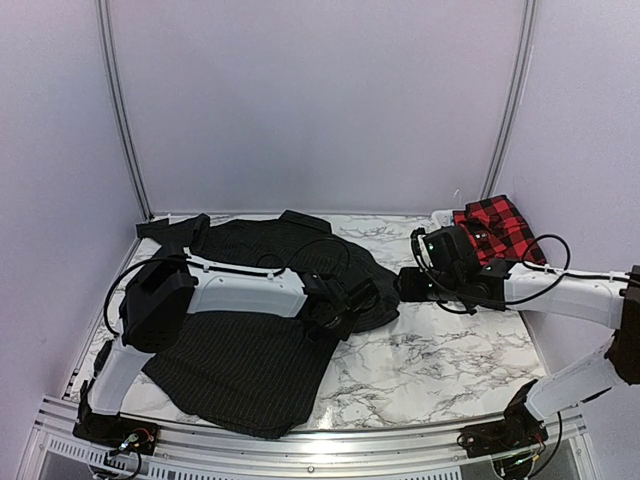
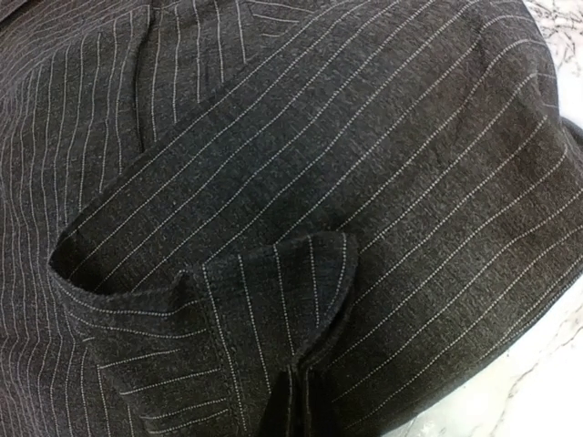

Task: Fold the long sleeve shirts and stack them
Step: Pick up the sleeve from the center of the board, then pass from the right arm to the left

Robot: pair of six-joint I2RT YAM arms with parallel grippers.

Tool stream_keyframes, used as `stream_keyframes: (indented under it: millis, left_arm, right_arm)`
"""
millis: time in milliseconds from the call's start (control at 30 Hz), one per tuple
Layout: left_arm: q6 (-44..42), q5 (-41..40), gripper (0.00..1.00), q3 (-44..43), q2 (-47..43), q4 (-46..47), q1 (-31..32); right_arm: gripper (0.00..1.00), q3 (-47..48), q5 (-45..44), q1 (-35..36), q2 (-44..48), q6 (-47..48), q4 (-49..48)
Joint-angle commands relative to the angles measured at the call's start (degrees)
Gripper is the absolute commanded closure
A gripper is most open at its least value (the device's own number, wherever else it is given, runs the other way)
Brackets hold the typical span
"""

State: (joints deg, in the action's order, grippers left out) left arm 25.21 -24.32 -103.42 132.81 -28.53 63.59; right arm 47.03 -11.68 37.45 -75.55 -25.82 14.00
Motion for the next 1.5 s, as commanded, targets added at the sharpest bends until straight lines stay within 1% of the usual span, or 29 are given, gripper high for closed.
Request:
stream_keyframes:
  millis: [0, 167, 533, 733, 967, 1133, 1267, 1333, 1367, 1467]
  left_arm:
    - [0.2, 0.9, 1.0, -0.1, -2.6, -1.5, -0.2]
    - [-0.2, 1.8, 1.0, 0.8, -6.7, -1.6, -1.0]
    - [1.2, 1.2, 1.0, 3.2, -16.5, -1.8, -3.0]
    - [1.5, 0.0, 1.0, 4.9, -21.2, -2.1, -4.7]
    - [0.1, -3.5, 1.0, 5.3, -25.1, -2.0, -6.8]
    - [-0.4, -6.3, 1.0, 7.0, -29.0, -1.8, -8.6]
    - [-2.7, -7.2, 1.0, 8.7, -32.4, -0.5, -11.5]
    - [-4.6, -5.5, 1.0, 9.2, -33.7, 0.9, -13.2]
    - [-5.9, -2.9, 1.0, 9.2, -34.0, 1.7, -13.8]
    - [-10.6, 8.9, 1.0, 8.9, -33.6, 3.9, -14.5]
  right_arm:
    - [0.49, 1.3, -0.6, -0.3, -1.5, -2.8, -0.7]
    - [0.5, 0.8, -2.4, -0.3, -2.9, -4.3, -3.5]
    - [0.48, 1.1, -0.4, -0.3, -4.2, -2.1, -9.3]
    - [0.46, 2.4, -0.5, -0.4, -3.5, 0.3, -8.9]
    - [0.45, 0.5, -1.4, -0.3, -0.3, 1.7, -8.8]
    - [0.45, 2.2, -1.0, -0.3, -1.4, 2.1, -7.9]
    - [0.45, 2.8, -0.6, -0.3, -2.7, 2.2, -9.0]
    - [0.45, 3.4, -0.1, -0.3, -3.9, 2.7, -9.6]
    - [0.45, 4.0, 0.4, -0.3, -4.5, 2.7, -9.7]
    - [0.45, 4.8, 6.8, -0.3, -5.0, 4.6, -13.3]
